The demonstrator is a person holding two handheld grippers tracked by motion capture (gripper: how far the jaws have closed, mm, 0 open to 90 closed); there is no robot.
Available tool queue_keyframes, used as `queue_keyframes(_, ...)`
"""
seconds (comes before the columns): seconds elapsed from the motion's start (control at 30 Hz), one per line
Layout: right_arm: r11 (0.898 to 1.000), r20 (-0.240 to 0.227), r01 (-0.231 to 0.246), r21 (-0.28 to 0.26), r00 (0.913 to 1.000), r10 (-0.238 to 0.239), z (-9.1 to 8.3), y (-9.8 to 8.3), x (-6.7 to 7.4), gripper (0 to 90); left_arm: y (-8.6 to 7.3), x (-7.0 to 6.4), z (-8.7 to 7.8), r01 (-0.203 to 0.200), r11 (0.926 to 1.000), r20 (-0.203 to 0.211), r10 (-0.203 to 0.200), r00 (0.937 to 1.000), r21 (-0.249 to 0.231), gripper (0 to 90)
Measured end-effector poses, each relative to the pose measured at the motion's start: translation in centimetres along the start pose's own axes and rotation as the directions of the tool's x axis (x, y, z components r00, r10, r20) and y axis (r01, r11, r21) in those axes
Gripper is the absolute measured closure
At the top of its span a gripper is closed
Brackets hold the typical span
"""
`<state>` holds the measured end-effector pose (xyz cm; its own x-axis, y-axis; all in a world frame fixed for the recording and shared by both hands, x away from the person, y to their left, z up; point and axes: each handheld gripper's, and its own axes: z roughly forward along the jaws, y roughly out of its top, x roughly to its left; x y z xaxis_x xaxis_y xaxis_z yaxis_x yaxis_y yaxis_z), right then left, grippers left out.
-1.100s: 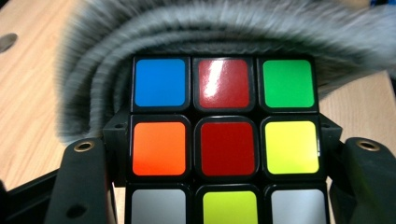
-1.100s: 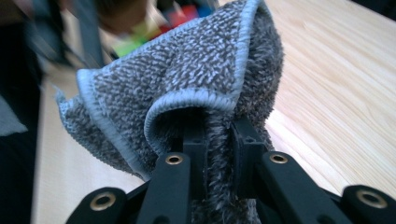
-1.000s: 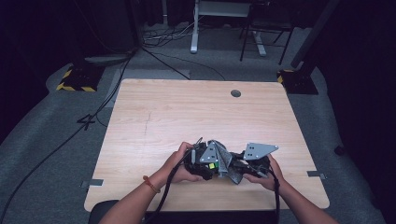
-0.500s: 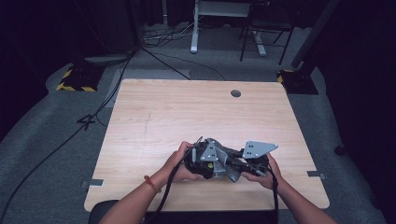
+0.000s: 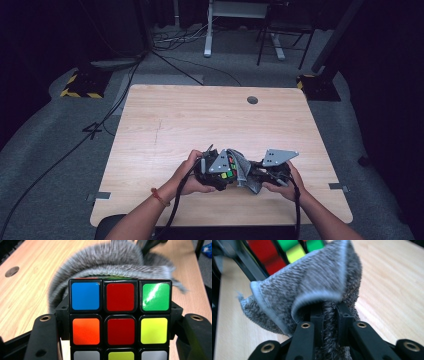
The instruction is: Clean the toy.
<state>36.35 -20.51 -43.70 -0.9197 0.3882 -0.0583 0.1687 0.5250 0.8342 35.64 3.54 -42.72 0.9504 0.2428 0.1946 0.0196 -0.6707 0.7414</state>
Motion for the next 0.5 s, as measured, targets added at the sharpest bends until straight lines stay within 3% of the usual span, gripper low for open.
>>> queue_keyframes(0.1, 0.999, -0.013, 0.028, -0.044, 0.9995, -0.029, -0.5, 0.7, 0.7, 79.5, 0.0, -0.4, 0.9, -0.010, 0.9994, 0.011, 0.010, 0.9999, 0.033, 33.6)
queue_keyframes(0.2, 0.994, -0.016, 0.081, -0.077, 0.9965, -0.082, -0.7, 1.3, 1.5, 79.3, 0.0, -0.6, 1.4, -0.013, 0.9994, 0.027, 0.012, 0.9996, 0.031, 33.6)
queue_keyframes(0.3, 0.994, -0.016, 0.068, -0.089, 0.9975, -0.069, -0.7, 1.2, 1.2, 79.2, 0.1, -0.7, 1.4, -0.011, 0.9997, 0.032, 0.010, 0.9994, 0.022, 33.6)
queue_keyframes(0.4, 0.998, 0.029, 0.056, -0.030, 0.9980, -0.055, -0.2, 0.8, 0.4, 79.2, 0.1, -0.9, 1.1, -0.023, 0.9997, 0.031, 0.022, 0.9993, 0.013, 33.7)
queue_keyframes(0.5, 0.999, 0.025, -0.026, 0.031, 0.9994, 0.025, 0.6, -0.4, -1.0, 79.2, 0.2, -0.8, 0.5, -0.021, 0.9994, 0.026, 0.021, 0.9994, -0.026, 33.7)
